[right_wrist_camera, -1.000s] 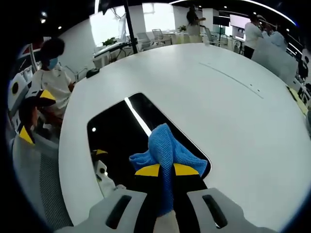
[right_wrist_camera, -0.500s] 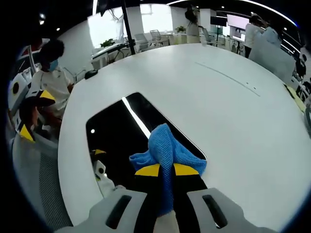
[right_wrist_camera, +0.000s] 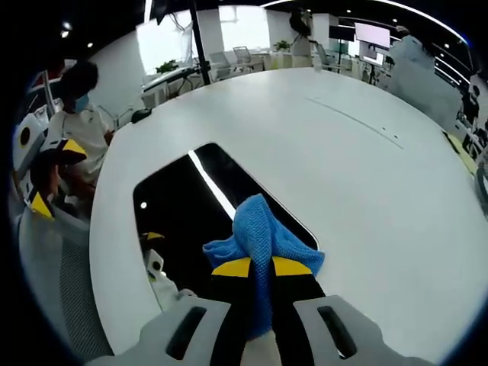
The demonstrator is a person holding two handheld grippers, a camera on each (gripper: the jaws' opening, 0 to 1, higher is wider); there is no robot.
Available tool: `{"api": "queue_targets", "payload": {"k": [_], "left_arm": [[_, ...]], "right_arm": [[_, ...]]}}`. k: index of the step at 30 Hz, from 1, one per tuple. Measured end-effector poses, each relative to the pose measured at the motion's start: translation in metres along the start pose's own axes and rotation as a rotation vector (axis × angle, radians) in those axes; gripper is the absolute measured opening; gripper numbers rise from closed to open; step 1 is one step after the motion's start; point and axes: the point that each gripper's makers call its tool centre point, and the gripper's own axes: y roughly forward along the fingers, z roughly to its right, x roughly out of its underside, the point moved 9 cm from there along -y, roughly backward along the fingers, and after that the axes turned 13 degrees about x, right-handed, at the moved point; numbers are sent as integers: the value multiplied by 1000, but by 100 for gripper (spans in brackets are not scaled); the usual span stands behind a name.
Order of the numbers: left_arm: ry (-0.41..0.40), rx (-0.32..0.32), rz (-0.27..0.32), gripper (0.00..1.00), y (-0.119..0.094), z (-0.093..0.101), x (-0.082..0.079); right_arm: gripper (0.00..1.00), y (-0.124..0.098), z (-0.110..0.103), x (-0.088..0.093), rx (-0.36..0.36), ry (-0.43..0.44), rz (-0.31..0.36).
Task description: Wipe the mirror surface with the cleaning cloth until all visible marks leave the cleaned area.
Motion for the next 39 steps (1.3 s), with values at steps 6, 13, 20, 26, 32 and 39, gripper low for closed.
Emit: {"api": "queue_targets", "payload": {"k": [6, 13, 20, 26, 32, 39], "left_arm": [[1, 1, 0, 48, 0, 0, 0], [2, 6, -3, 48, 0, 0, 0], [2, 4, -2, 49, 0, 0, 0], [-1, 10, 0, 48, 1, 1, 0], [1, 14, -1, 48, 1, 1, 0], [0, 12, -3, 47, 0, 1, 0]], "right_arm": [[4, -1, 2, 2, 3, 7, 2], [4, -2, 3, 3, 7, 17, 0], [4, -4, 6, 5, 8, 20, -3], [4, -5, 8, 7, 18, 33, -7], [4, -6, 10, 9, 24, 50, -14], [4, -8, 9, 11, 34, 54, -9]]}}
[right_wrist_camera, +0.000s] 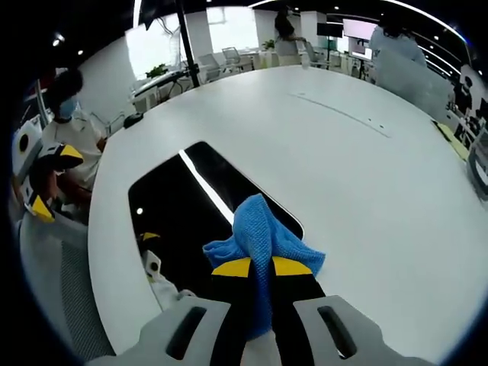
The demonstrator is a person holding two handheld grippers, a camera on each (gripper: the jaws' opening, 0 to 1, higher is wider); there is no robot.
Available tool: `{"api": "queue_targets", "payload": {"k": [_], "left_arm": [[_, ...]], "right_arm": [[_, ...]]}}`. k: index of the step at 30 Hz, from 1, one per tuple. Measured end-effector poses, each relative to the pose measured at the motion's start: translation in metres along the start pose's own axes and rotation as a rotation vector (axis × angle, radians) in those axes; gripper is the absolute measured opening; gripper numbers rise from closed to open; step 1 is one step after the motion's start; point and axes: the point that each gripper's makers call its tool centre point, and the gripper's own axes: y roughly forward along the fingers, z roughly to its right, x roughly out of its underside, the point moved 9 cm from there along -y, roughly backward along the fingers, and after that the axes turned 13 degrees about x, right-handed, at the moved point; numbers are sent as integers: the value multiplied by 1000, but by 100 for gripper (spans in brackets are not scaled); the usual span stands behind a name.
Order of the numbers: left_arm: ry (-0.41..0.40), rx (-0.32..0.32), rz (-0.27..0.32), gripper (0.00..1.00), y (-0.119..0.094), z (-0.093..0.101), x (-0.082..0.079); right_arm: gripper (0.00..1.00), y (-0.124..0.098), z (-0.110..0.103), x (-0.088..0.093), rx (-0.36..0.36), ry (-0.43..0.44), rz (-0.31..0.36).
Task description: Wipe the mirror surface with the cleaning cloth until all visible marks leave the cleaned area.
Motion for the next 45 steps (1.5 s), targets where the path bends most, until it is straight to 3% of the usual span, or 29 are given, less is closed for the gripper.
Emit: {"api": "queue_targets", "payload": {"k": [15, 45], "left_arm": [[1, 2, -1, 47, 0, 0, 0], [6, 10, 6, 46, 0, 1, -1]], "right_arm": [[4, -3, 0, 5, 6, 47, 8], [4, -12, -13, 14, 14, 39, 11]]}}
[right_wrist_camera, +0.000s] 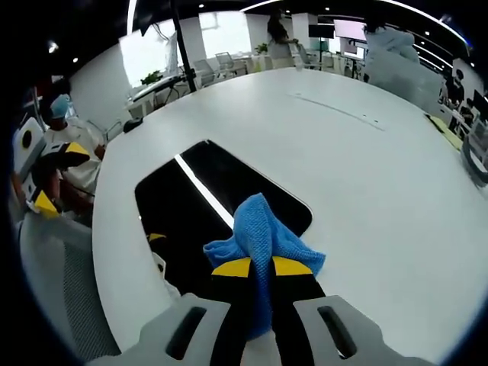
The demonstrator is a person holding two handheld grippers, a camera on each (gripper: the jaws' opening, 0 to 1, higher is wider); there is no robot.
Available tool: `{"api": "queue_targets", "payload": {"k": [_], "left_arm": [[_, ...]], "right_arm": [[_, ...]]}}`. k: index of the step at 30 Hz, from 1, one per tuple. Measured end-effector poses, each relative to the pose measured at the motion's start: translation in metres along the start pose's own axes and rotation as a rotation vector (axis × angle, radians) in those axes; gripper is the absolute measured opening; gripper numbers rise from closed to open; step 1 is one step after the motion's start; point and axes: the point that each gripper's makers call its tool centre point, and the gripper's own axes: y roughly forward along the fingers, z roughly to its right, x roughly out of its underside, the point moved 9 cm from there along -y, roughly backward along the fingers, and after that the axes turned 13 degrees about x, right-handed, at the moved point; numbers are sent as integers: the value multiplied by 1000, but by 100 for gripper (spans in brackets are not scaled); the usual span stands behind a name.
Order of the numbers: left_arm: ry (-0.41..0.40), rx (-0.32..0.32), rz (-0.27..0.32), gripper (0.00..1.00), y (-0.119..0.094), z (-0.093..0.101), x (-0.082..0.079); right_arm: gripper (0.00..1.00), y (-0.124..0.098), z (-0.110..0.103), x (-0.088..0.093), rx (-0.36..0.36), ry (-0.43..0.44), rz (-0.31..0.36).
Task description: Wipe the mirror surface with the cleaning cloth until all visible marks leave the cleaned area.
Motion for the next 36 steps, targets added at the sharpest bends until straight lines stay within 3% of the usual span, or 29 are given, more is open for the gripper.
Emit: {"api": "queue_targets", "payload": {"k": [13, 23, 28, 36], "left_arm": [[1, 2, -3, 46, 0, 0, 0], [-3, 2, -4, 46, 0, 0, 0], [-6, -2, -1, 46, 0, -1, 0], [-7, -2, 0, 45, 0, -1, 0]], "right_arm": [[4, -1, -1, 0, -2, -4, -3], [3, -1, -3, -1, 2, -62, 5], [3, 1, -14, -4, -38, -148, 32], [3, 5, -17, -10, -41, -149, 20]]}}
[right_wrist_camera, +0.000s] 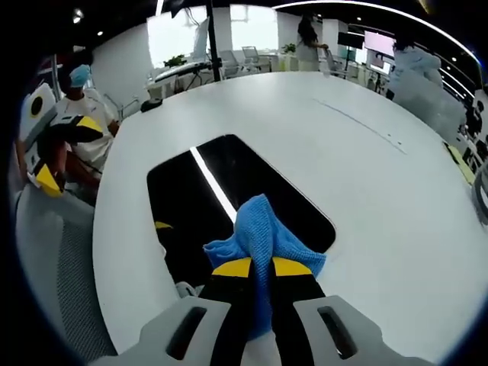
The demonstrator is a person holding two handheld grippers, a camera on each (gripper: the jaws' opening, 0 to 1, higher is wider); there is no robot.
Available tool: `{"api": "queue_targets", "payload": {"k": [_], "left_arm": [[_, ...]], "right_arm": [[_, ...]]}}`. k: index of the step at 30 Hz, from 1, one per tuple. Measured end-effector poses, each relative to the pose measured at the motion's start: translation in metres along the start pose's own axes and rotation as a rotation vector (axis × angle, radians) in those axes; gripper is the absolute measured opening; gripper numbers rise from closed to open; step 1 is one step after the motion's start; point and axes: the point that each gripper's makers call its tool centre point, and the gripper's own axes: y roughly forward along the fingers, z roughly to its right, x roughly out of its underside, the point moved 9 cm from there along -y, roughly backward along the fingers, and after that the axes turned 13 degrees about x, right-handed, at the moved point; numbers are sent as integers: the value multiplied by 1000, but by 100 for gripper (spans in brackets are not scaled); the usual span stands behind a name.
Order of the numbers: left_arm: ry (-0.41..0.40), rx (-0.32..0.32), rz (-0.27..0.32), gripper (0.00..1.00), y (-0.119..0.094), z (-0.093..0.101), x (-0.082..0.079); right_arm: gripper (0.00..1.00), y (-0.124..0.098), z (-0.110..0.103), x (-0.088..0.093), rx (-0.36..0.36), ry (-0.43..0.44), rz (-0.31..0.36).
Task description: Wipe the mirror surface with the cleaning cloth until all visible marks leave the cleaned area.
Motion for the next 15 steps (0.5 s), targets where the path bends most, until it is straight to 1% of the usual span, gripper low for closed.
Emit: {"api": "queue_targets", "payload": {"k": [15], "left_arm": [[1, -3, 2, 45, 0, 0, 0]], "right_arm": [[3, 2, 0, -2, -12, 19, 6]]}}
